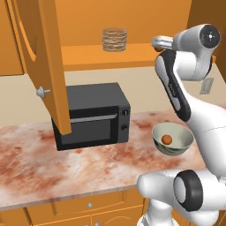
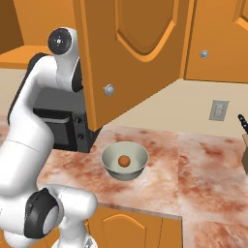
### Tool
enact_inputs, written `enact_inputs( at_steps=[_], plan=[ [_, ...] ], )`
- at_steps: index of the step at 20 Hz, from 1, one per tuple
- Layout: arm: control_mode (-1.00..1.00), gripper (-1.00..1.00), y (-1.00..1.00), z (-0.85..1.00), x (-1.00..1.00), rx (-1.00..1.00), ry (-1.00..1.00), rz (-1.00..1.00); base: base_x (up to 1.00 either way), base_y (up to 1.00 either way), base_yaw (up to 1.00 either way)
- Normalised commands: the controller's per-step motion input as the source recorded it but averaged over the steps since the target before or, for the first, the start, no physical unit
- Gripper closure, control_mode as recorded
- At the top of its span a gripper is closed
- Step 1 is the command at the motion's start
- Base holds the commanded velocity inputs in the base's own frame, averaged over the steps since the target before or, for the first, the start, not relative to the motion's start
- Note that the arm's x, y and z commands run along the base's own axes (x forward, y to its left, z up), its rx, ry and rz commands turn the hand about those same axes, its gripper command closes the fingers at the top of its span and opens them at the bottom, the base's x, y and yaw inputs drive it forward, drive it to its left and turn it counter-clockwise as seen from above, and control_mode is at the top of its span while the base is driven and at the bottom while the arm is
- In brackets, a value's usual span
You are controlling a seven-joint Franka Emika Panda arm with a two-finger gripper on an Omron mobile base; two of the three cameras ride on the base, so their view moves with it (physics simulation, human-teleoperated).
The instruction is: Open the cabinet. Pick the tangerine and mango from the cabinet and place them into the bowl. Then close the cabinet.
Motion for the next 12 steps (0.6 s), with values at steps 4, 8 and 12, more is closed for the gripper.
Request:
enact_inputs(
  at_steps=[4,8,12],
  plan=[
    [-1.0,-1.0,0.0,0.0,0.43,0.0,0.0,-0.04,0.0,0.0,0.0],
    [-1.0,-1.0,0.0,0.0,0.25,0.0,0.05,-0.14,0.0,0.0,0.0],
    [-1.0,-1.0,0.0,0.0,0.22,0.0,0.07,-0.06,0.0,0.0,0.0]
  ],
)
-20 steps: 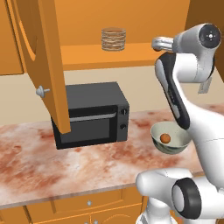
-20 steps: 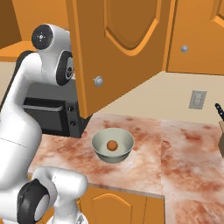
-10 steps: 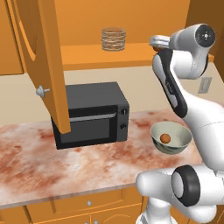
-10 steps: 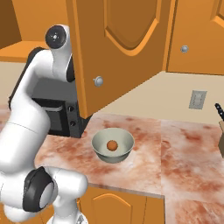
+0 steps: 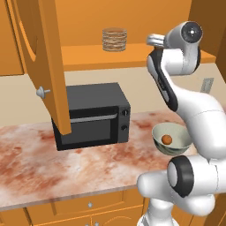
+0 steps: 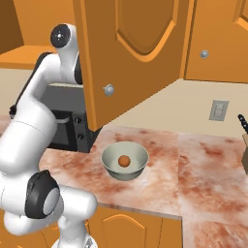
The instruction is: Open the cabinet. Pick the tangerine and mango from the cabinet and place them into the bowl. Then close the cabinet.
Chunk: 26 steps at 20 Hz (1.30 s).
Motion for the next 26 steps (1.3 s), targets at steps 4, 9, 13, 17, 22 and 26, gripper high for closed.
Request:
enact_inputs(
  at_steps=[4,9,13,17,22,26],
  plan=[
    [-1.0,-1.0,0.0,0.0,0.34,0.0,0.05,0.0,0.0,0.0,0.0],
    [-1.0,-1.0,0.0,0.0,0.54,0.0,0.06,0.01,0.0,0.0,0.0],
    [-1.0,-1.0,0.0,0.0,0.57,0.0,0.04,0.01,0.0,0.0,0.0],
    [-1.0,-1.0,-0.07,0.0,0.45,0.0,0.06,0.0,0.0,0.0,0.0],
    [-1.0,-1.0,-0.39,0.0,0.17,0.0,0.03,0.0,0.0,0.0,0.0],
    [-1.0,-1.0,-0.29,0.0,0.15,0.0,0.03,0.0,0.0,0.0,0.0]
  ],
)
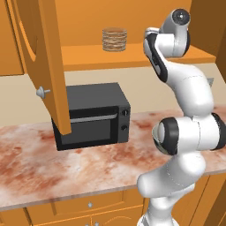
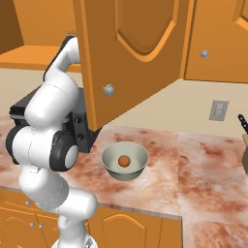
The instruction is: Open the cabinet. Pick the tangerine and mango from the cabinet and place them into the bowl. Then close the cabinet.
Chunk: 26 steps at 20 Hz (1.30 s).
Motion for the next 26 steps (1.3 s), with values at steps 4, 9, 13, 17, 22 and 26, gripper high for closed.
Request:
enact_inputs(
  at_steps=[4,9,13,17,22,26],
  plan=[
    [-1.0,-1.0,0.0,-0.01,0.0,0.0,0.01,0.0,0.0,0.0,0.0],
    [-1.0,-1.0,0.0,-0.23,0.0,-0.03,0.0,0.0,0.0,0.0,0.0],
    [-1.0,-1.0,0.0,-0.26,0.01,-0.03,0.0,0.0,0.0,0.0,0.0],
    [-1.0,-1.0,0.0,-0.2,0.13,-0.02,0.0,0.0,0.0,0.0,0.0],
    [-1.0,1.0,0.05,-0.15,0.21,-0.03,0.0,0.0,0.0,0.0,0.0],
    [-1.0,1.0,0.0,0.0,0.03,0.0,0.0,0.0,0.0,0.0,0.0]
  ],
)
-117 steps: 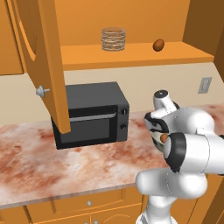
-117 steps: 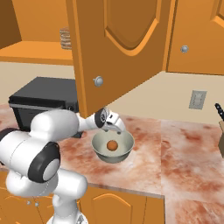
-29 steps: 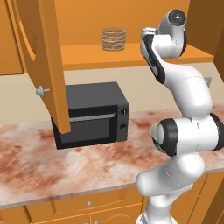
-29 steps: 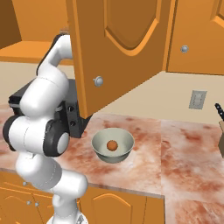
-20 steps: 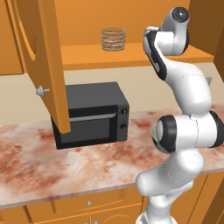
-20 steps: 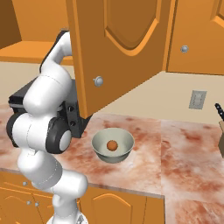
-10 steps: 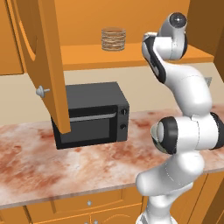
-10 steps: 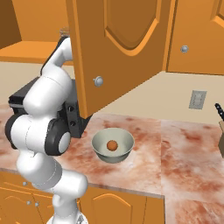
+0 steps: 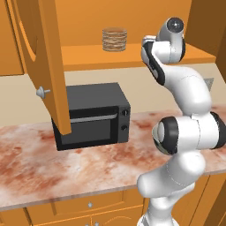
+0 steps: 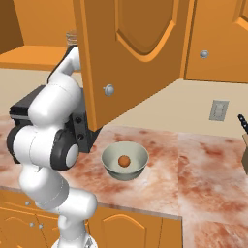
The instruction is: Open the cabinet. Pick the tangerine and mango from the cabinet and place them into the bowl. Then close the cabinet.
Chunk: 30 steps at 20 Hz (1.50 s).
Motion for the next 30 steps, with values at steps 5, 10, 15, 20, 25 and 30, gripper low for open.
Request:
enact_inputs(
  at_steps=[5,10,15,20,25,30],
  plan=[
    [-1.0,1.0,0.0,0.0,-0.42,0.0,0.0,0.0,0.0,0.0,0.0],
    [-1.0,1.0,0.0,-0.05,-1.0,0.0,0.0,0.0,0.0,0.0,0.0],
    [-1.0,1.0,0.0,-0.01,-1.0,0.0,0.09,0.0,0.0,0.0,0.0],
    [-1.0,1.0,0.0,0.0,-1.0,0.0,0.16,0.0,0.0,0.0,0.0],
    [-1.0,1.0,0.01,-0.35,-1.0,-0.03,0.21,0.0,0.0,0.0,0.0],
    [-1.0,1.0,0.09,-1.0,-0.98,-0.12,0.23,0.01,0.0,0.0,0.0]
  ],
)
